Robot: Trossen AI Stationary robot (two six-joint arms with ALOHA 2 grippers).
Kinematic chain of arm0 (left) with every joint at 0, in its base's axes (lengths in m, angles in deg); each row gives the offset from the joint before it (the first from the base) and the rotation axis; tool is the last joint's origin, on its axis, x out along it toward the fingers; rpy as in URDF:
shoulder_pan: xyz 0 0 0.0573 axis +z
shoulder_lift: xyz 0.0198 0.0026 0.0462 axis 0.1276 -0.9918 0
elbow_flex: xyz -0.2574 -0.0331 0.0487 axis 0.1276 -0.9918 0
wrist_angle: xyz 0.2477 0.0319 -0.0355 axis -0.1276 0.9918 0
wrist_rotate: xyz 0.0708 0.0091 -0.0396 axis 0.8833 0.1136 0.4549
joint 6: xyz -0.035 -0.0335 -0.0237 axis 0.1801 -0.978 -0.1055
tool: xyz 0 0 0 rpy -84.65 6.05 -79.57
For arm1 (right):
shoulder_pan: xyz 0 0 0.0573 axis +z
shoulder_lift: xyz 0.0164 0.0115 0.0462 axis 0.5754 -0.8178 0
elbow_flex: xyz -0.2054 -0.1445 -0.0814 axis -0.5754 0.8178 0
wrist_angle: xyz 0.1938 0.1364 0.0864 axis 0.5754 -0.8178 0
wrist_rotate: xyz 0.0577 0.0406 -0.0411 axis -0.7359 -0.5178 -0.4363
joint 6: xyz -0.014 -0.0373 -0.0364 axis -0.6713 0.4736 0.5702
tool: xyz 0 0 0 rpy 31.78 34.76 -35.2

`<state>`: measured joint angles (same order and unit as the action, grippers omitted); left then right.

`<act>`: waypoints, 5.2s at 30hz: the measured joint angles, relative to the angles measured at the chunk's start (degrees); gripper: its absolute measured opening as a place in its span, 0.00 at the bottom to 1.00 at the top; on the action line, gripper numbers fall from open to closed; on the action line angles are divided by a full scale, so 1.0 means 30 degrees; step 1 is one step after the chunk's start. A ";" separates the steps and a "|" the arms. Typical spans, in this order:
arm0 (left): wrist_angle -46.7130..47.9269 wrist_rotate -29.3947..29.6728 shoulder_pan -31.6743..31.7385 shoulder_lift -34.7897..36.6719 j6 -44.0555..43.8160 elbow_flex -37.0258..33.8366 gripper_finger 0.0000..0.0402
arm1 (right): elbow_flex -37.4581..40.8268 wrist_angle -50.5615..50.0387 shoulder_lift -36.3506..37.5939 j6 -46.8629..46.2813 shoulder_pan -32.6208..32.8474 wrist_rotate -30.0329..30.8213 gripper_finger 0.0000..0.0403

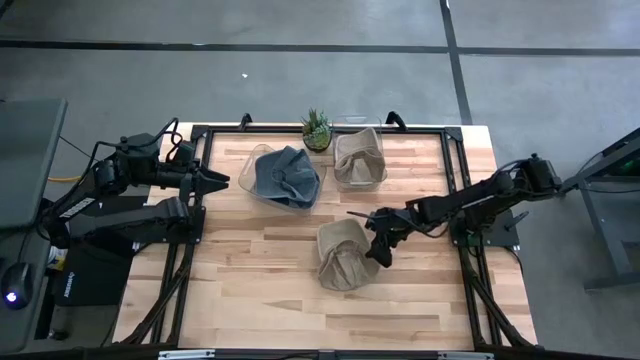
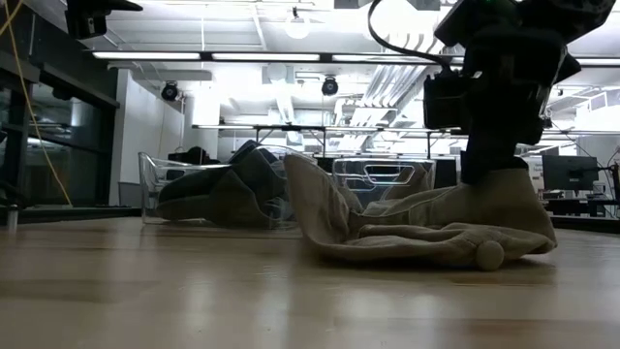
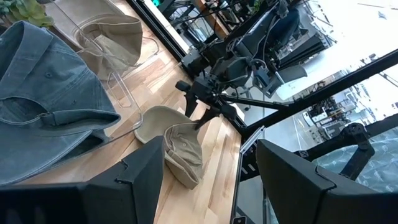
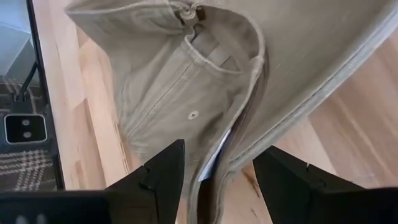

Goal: Pick & Place hat
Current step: Put the brown cap into the right transparent bin

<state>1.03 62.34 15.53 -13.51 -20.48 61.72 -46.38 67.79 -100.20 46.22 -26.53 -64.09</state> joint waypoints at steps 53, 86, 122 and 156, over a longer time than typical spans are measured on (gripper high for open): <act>0.0405 -0.1422 0.0001 0.0001 0.0692 0.0000 0.58 | -0.2365 -0.1690 0.0000 -0.5243 0.1151 0.2234 0.06; 0.0409 -0.1254 -0.0002 0.0005 0.1216 0.0015 0.58 | -0.8094 -1.4215 0.7231 -0.5442 -0.0799 0.9361 0.06; 0.0204 -0.0638 0.0001 -0.0002 0.1005 0.0015 0.58 | -0.8080 -0.8463 0.6498 0.1683 -1.5541 0.0335 0.06; 0.0306 -0.0408 0.0004 -0.0002 0.0940 0.0015 0.58 | -0.8080 -0.9351 -0.1024 0.1915 -1.8855 -0.0736 0.06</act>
<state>1.95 61.11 15.54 -13.52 -17.66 61.76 -70.62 39.74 -103.27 51.96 -83.10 -66.30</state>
